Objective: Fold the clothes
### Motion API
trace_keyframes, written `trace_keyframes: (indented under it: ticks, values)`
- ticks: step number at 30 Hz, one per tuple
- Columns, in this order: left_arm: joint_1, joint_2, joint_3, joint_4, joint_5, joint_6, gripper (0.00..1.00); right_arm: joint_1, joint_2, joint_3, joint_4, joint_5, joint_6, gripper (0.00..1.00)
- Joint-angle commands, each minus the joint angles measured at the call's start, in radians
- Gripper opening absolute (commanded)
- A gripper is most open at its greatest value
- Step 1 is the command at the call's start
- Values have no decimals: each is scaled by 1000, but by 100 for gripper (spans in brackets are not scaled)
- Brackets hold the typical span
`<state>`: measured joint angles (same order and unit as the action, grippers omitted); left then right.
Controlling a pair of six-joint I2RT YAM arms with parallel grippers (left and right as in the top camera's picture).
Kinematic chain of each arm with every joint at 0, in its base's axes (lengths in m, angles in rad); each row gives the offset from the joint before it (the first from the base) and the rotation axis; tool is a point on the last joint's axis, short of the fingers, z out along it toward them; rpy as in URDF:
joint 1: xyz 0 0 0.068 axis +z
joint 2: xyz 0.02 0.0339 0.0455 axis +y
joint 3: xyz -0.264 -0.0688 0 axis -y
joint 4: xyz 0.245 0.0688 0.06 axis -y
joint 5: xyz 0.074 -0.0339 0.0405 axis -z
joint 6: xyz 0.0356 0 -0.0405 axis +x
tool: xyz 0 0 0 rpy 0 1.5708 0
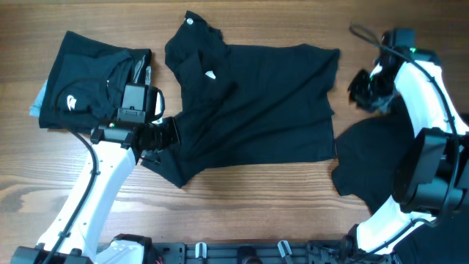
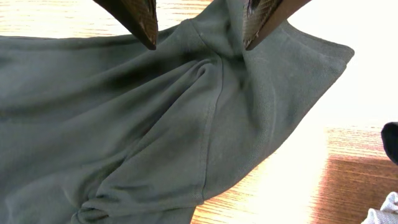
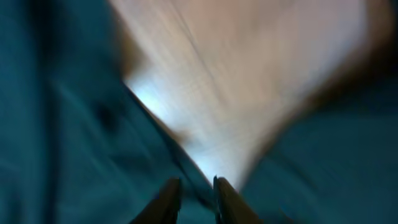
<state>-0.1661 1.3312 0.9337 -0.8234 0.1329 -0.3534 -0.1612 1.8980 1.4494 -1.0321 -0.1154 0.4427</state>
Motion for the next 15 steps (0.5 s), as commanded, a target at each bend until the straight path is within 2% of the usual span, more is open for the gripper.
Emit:
trace_keyframes:
  ticks: [1,5,9,11,15]
  values:
    - [1,-10,17,-11,13,9,45,-10,-5,-105,-70,-25,30,18]
    - [1,-13,18,-11,12,9,45,-10,-5,-238,-65,-63,29,12]
    - [1,-19,26,-15,12,9,45,-21,-5,-368,13,-37,75,7]
    - [1,-27,35,-27,12,28,46,-77,-5,-401,51,18,134,6]
    - [1,-44,48,-50,11,59,49,-268,-6,-368,102,31,152,4]
